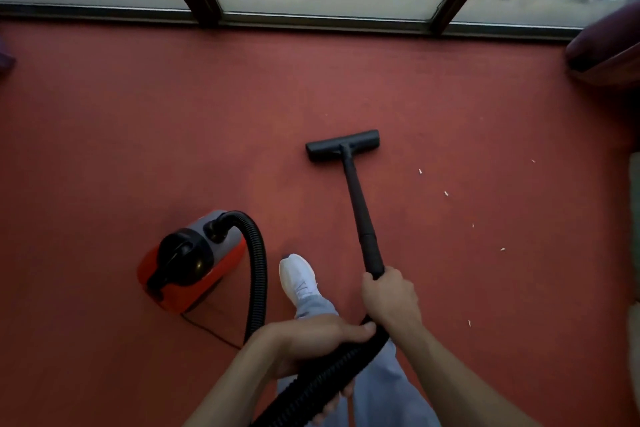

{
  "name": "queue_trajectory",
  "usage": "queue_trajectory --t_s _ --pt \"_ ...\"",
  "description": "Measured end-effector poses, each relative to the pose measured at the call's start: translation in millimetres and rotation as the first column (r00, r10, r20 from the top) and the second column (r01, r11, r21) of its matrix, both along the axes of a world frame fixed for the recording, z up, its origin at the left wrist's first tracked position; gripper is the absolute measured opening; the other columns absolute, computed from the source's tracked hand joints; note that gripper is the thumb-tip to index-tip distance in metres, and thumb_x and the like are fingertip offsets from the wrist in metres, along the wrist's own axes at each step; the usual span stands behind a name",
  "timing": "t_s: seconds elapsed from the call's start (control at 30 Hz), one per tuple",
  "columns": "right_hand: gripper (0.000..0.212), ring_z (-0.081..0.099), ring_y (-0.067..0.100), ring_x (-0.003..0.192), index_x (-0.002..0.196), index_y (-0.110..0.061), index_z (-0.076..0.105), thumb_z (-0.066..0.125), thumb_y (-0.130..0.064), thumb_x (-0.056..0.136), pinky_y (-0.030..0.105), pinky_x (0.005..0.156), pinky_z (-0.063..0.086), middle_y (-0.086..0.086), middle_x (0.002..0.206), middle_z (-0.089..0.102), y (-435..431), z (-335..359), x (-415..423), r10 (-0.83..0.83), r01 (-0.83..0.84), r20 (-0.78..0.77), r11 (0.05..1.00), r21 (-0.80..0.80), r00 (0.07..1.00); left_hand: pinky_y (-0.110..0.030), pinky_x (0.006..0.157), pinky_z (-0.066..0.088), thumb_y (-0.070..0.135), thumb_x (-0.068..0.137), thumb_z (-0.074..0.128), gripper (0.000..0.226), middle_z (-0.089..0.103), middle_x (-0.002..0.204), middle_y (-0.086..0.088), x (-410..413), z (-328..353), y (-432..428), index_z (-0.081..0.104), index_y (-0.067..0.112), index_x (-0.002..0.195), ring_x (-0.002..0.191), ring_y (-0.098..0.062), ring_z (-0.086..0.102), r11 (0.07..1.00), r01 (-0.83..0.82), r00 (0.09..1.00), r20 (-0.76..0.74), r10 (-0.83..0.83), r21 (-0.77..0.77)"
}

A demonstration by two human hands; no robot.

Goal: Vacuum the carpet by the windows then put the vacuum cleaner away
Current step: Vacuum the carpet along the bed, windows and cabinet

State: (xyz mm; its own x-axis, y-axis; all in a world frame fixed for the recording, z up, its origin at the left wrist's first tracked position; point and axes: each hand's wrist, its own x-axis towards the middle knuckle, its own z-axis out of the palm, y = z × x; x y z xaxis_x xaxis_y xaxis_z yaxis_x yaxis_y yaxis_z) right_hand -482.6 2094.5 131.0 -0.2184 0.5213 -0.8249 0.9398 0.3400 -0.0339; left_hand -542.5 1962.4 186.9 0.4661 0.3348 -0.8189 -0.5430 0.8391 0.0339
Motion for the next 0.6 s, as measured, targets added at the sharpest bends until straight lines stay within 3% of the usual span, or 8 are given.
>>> queue_trajectory --t_s 0.1,0.17,0.23,0.3,0.4,0.5,0.6 --pt "0.031 0.066 0.032 0.089 0.095 -0.009 0.064 0.050 -0.035 0.086 0.035 0.083 0.052 0.009 0.088 0.066 10.2 -9.8 -12.5 -0.154 0.153 -0.007 0.985 -0.075 0.988 -0.039 0.054 0.057 0.076 0.076 0.061 0.087 0.060 0.085 -0.026 -10.0 -1.9 8.3 0.055 -0.005 0.106 0.057 -0.032 0.060 1.000 -0.002 0.998 -0.070 0.004 0.026" --pt "0.027 0.066 0.035 0.089 0.092 -0.006 0.062 0.054 -0.030 0.085 0.034 0.076 0.052 0.013 0.092 0.068 19.9 -18.5 -25.7 -0.270 0.259 -0.067 0.956 -0.140 0.960 -0.040 0.055 0.057 0.074 0.081 0.057 0.083 0.061 0.080 -0.026 -19.3 1.2 18.0 0.056 -0.006 0.100 0.057 -0.032 0.059 0.999 0.015 0.995 -0.100 -0.012 0.030" --pt "0.031 0.070 0.035 0.077 0.088 0.002 0.063 0.057 -0.027 0.079 0.042 0.074 0.058 0.017 0.084 0.070 29.2 -26.2 -34.0 -0.415 0.385 -0.117 0.897 -0.217 0.902 -0.037 0.053 0.056 0.068 0.090 0.050 0.074 0.064 0.065 -0.019 -25.8 8.6 30.6 0.056 -0.006 0.087 0.053 -0.029 0.059 0.999 0.019 0.986 -0.164 -0.012 0.041" --pt "0.021 0.066 0.034 0.059 0.082 0.004 0.059 0.060 -0.017 0.080 0.049 0.067 0.060 0.019 0.069 0.066 37.0 -29.6 -37.4 -0.588 0.522 -0.123 0.781 -0.344 0.799 -0.034 0.048 0.054 0.061 0.096 0.046 0.065 0.062 0.057 -0.013 -28.0 14.0 41.3 0.056 -0.001 0.079 0.047 -0.027 0.057 0.998 -0.008 0.970 -0.241 0.021 0.056" --pt "0.015 0.051 0.024 0.047 0.082 0.005 0.056 0.063 -0.008 0.084 0.035 0.050 0.050 0.014 0.061 0.055 52.4 -23.1 -39.2 -0.717 0.613 -0.159 0.672 -0.415 0.679 -0.035 0.047 0.052 0.058 0.096 0.050 0.056 0.060 0.066 -0.016 -24.5 16.0 52.8 0.057 0.003 0.093 0.048 -0.027 0.055 0.994 -0.071 0.948 -0.304 0.091 0.077" --pt "0.017 0.051 0.021 0.047 0.081 0.003 0.063 0.066 -0.014 0.082 0.033 0.053 0.048 0.011 0.062 0.059 66.0 -5.4 -28.6 -0.704 0.604 -0.232 0.701 -0.378 0.671 -0.036 0.048 0.053 0.058 0.095 0.053 0.046 0.058 0.070 -0.017 -18.4 20.0 58.4 0.055 0.013 0.098 0.049 -0.028 0.056 0.992 -0.042 0.962 -0.262 0.072 0.116" --pt "0.019 0.052 0.022 0.045 0.073 -0.002 0.063 0.065 -0.016 0.085 0.034 0.055 0.048 0.009 0.057 0.058 65.3 24.0 -0.2 -0.719 0.632 -0.243 0.691 -0.351 0.652 -0.040 0.051 0.056 0.057 0.091 0.060 0.047 0.059 0.076 -0.020 -18.5 29.0 58.8 0.055 0.010 0.099 0.052 -0.029 0.059 0.981 0.072 0.991 -0.121 -0.051 0.179"
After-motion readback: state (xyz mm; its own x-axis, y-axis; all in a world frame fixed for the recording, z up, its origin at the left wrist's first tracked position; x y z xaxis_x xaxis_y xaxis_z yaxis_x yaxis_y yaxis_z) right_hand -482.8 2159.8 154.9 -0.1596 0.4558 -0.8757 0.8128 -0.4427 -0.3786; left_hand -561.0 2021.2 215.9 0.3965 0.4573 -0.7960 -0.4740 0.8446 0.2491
